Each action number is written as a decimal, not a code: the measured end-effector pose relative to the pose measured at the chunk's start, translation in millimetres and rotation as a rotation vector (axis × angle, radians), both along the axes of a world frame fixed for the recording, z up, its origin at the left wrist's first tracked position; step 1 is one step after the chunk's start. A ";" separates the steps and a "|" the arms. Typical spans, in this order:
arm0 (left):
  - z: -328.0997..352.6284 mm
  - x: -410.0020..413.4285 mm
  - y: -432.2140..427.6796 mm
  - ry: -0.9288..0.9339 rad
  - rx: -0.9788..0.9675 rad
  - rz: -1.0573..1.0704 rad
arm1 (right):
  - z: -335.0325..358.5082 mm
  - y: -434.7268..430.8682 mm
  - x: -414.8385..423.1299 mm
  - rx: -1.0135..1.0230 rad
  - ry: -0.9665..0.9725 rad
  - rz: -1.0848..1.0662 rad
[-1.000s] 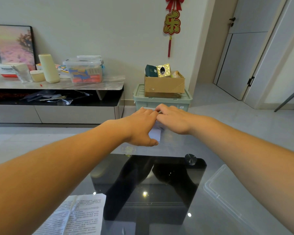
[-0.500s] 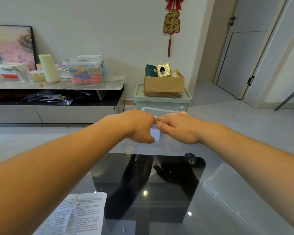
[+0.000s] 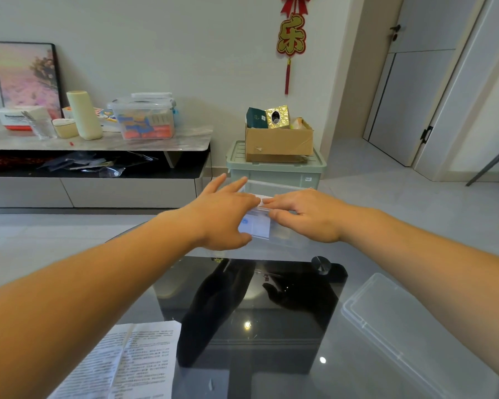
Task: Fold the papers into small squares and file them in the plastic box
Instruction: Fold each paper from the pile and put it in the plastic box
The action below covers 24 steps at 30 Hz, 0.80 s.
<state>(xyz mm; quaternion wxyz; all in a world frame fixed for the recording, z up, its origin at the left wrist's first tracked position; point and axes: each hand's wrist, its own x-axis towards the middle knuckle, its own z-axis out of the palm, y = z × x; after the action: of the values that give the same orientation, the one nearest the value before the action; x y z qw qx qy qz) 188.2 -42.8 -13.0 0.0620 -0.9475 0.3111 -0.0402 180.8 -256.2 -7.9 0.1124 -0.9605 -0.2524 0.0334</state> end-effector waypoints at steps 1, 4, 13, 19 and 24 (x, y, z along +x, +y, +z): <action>1.5 1.0 -0.6 0.005 -0.009 0.012 | 0.9 0.5 0.9 -0.026 0.010 -0.005; 5.0 5.8 -6.2 0.021 -0.025 0.057 | 3.8 3.4 1.6 -0.116 0.012 -0.006; 7.3 9.1 -14.8 0.104 -0.053 0.112 | 1.8 4.0 3.0 -0.148 -0.016 -0.011; 10.5 -16.8 2.7 0.060 -0.292 0.082 | 15.8 0.1 -11.1 0.069 -0.145 -0.103; 16.3 -84.1 41.9 0.073 -0.314 0.180 | 30.9 2.4 -75.7 0.206 -0.207 -0.103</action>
<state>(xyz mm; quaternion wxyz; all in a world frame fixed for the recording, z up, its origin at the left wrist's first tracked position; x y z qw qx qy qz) 104.0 -0.8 3.4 -0.0947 -0.9704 0.2167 -0.0483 105.1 -253.8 23.0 0.1852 -0.9539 -0.2150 -0.0977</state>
